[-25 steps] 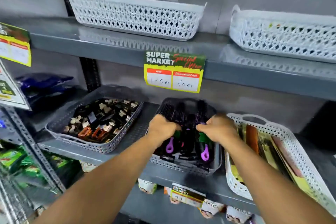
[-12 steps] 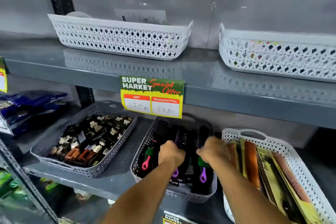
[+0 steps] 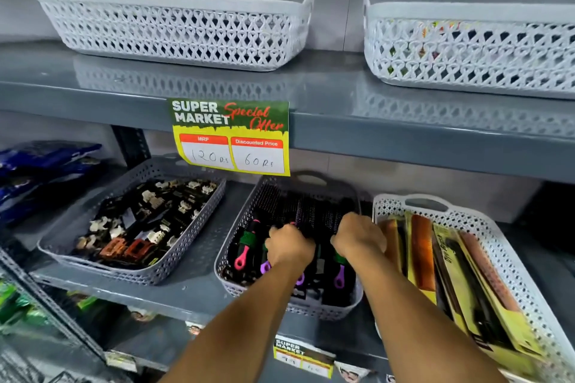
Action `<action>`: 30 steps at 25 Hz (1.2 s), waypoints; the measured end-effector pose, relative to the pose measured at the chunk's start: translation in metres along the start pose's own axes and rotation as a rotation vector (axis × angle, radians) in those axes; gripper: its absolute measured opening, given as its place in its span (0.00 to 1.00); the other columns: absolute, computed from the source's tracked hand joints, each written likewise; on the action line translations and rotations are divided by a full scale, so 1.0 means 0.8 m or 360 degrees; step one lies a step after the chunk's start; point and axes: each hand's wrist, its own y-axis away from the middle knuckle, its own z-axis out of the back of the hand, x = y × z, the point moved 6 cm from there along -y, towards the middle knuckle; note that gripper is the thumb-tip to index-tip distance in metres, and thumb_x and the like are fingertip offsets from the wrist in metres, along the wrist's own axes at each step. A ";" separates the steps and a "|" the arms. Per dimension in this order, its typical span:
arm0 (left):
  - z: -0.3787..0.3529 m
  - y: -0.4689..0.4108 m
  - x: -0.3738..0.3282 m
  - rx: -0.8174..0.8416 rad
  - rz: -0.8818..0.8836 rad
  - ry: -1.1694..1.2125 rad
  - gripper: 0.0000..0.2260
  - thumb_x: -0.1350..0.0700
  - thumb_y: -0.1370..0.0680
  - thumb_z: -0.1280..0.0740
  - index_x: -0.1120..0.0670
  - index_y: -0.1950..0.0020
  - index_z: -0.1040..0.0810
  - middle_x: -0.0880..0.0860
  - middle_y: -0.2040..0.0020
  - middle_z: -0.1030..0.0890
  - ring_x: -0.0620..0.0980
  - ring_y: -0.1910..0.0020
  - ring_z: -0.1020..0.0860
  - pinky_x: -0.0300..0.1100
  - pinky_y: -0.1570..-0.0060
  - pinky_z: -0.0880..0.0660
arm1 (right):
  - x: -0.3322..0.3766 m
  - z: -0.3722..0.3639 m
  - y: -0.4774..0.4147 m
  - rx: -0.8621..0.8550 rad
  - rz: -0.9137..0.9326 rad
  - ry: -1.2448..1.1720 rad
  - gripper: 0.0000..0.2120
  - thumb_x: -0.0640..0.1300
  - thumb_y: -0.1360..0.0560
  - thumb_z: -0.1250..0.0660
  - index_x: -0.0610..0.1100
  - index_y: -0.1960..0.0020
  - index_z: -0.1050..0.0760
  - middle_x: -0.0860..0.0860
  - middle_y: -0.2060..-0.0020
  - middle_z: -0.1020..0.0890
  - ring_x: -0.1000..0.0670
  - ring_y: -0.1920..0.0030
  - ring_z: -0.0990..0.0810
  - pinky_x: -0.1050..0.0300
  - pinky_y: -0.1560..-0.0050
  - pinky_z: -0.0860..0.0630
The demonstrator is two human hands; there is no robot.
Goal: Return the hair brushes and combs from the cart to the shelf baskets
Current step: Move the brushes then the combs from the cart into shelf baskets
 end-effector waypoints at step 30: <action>0.293 0.126 0.226 -0.1198 -0.0043 -0.0382 0.26 0.45 0.21 0.50 0.58 0.30 0.31 0.67 0.29 0.33 0.65 0.29 0.36 0.54 0.30 0.39 | 0.276 -0.004 0.192 -0.0506 0.1324 -0.0097 0.15 0.46 0.24 0.40 0.47 0.38 0.27 0.48 0.38 0.24 0.43 0.36 0.27 0.44 0.39 0.30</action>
